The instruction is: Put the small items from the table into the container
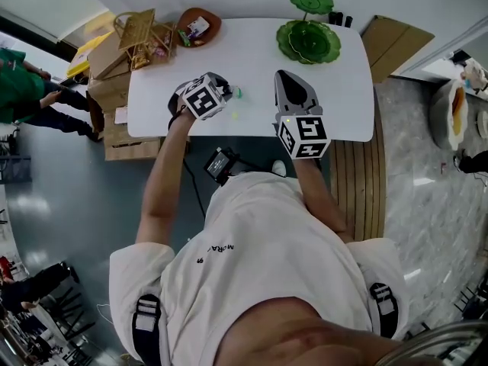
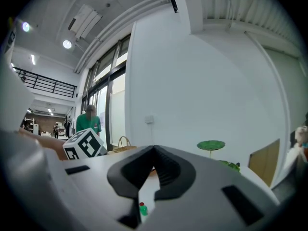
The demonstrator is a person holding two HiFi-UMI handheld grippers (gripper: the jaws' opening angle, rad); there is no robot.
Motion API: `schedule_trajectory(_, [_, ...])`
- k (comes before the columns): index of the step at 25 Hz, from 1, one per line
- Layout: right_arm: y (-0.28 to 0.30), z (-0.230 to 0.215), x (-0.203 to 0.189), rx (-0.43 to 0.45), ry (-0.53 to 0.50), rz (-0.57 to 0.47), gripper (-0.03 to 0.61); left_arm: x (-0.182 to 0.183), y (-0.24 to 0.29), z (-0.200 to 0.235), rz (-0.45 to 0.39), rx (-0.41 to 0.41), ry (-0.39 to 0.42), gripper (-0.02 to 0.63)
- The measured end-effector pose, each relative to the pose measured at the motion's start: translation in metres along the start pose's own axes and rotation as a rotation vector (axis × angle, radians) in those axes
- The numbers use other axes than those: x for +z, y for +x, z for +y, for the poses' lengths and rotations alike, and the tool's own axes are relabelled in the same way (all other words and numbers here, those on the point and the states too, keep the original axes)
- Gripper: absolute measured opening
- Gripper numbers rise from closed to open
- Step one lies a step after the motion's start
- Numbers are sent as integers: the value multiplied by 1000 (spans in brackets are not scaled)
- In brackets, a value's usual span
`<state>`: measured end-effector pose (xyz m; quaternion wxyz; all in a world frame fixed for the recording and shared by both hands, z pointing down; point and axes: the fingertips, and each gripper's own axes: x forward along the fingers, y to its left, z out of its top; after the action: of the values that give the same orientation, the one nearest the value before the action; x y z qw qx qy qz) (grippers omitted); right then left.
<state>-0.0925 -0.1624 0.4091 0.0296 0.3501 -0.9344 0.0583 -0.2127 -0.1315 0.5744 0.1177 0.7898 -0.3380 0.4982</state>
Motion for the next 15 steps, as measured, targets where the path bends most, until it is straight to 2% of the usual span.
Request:
schedule_trajectory(3, [-2, -4, 1, -7, 4, -3, 5, 12, -8, -1, -53, 14, -32, 129])
schedule_trajectory(10, [-8, -13, -1, -23, 13, -6, 5, 40, -24, 0, -248, 32, -187, 129])
schedule_trajectory(15, [-14, -19, 0, -36, 15, -11, 5, 61, -33, 4, -351, 70, -246, 129])
